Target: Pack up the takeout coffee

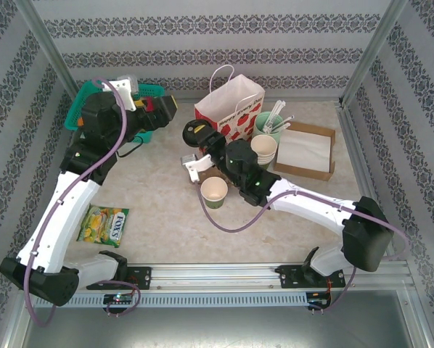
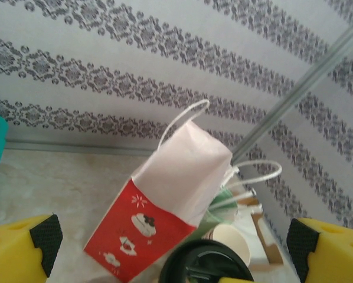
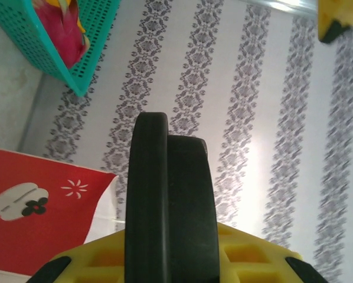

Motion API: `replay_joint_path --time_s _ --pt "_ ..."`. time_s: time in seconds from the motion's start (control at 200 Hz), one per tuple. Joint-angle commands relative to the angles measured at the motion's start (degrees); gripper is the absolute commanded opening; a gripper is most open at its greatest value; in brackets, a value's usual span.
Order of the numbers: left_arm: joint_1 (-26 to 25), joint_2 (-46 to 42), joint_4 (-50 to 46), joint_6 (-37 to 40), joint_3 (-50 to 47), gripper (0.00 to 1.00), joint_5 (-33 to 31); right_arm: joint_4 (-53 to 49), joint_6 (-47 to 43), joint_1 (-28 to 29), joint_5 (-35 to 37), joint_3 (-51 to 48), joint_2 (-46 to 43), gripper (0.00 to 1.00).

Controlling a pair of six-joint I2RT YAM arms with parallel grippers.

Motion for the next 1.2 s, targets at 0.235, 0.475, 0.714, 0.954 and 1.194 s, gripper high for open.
replay_joint_path --time_s 0.235,0.475,0.714,0.954,1.194 --pt "0.38 6.15 -22.78 13.03 11.05 0.97 14.4 13.67 -17.02 -1.72 -8.58 -3.63 1.15 0.0" --pt "-0.74 11.66 -32.71 17.94 17.18 0.85 16.73 12.58 -17.46 -1.68 -10.0 -3.63 0.88 0.0" --pt "-3.55 15.12 -36.81 21.17 21.0 0.63 10.97 11.69 -17.02 -1.46 -9.8 -3.35 1.08 0.0" --pt "-5.08 19.08 -40.11 22.82 24.73 0.5 8.31 11.17 -15.81 -0.87 -9.59 -3.35 1.1 0.0" --pt "-6.08 20.81 -41.0 23.98 26.36 0.39 5.05 11.13 -14.7 -0.51 -10.37 -3.66 0.81 0.0"
